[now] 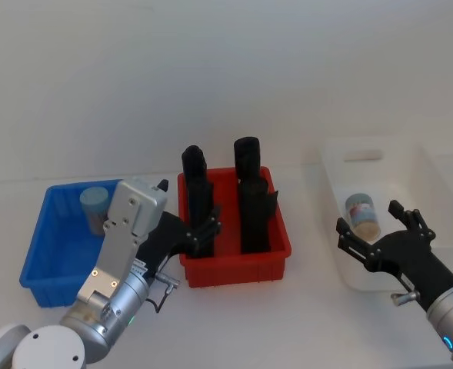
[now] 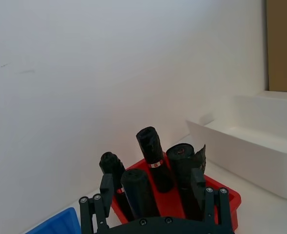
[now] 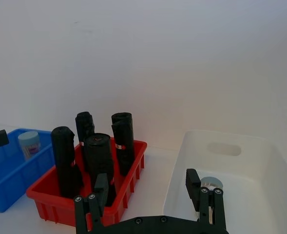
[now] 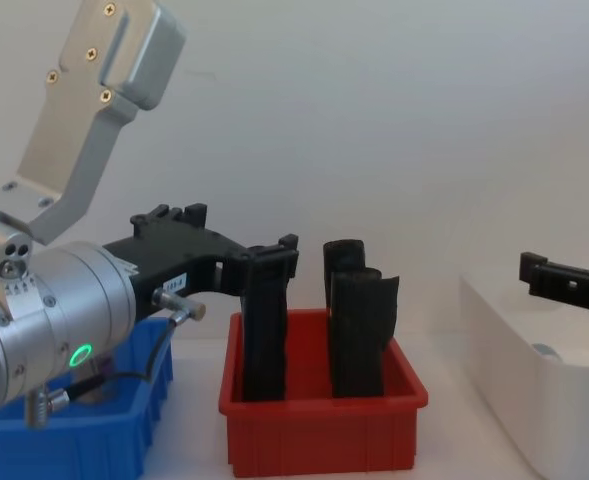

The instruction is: Pick the cotton swabs from the blue box and place them into the white box.

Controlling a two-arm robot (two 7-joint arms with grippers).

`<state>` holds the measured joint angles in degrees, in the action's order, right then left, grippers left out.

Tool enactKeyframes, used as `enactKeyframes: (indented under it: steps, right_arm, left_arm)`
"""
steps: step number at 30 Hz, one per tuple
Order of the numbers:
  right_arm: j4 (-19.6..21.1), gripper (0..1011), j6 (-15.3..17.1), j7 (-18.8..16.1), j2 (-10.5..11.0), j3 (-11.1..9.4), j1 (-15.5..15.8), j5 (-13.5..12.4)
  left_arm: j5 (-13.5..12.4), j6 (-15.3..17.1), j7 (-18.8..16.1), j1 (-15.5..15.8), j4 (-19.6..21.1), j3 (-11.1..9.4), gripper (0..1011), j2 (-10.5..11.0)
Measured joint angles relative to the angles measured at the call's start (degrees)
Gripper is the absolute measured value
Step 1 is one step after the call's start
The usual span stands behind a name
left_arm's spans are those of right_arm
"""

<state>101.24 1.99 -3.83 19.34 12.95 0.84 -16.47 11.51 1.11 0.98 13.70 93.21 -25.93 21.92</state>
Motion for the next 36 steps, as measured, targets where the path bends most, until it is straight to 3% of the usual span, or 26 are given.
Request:
enactKeyframes:
  steps: [21,36]
  right_arm:
    - [-0.11,1002,-0.14,-0.16,-0.05,-0.04,-0.07,0.02]
    - [-4.0,1002,-0.59,-3.62,-1.45,0.18,-3.0,0.84]
  left_arm:
    - [-0.05,-0.33,-0.37,-0.11,0.0,-0.09,1004,-0.03]
    - [-0.03,-0.31,-0.36,-0.11,-0.03,-0.09,1004,-0.03]
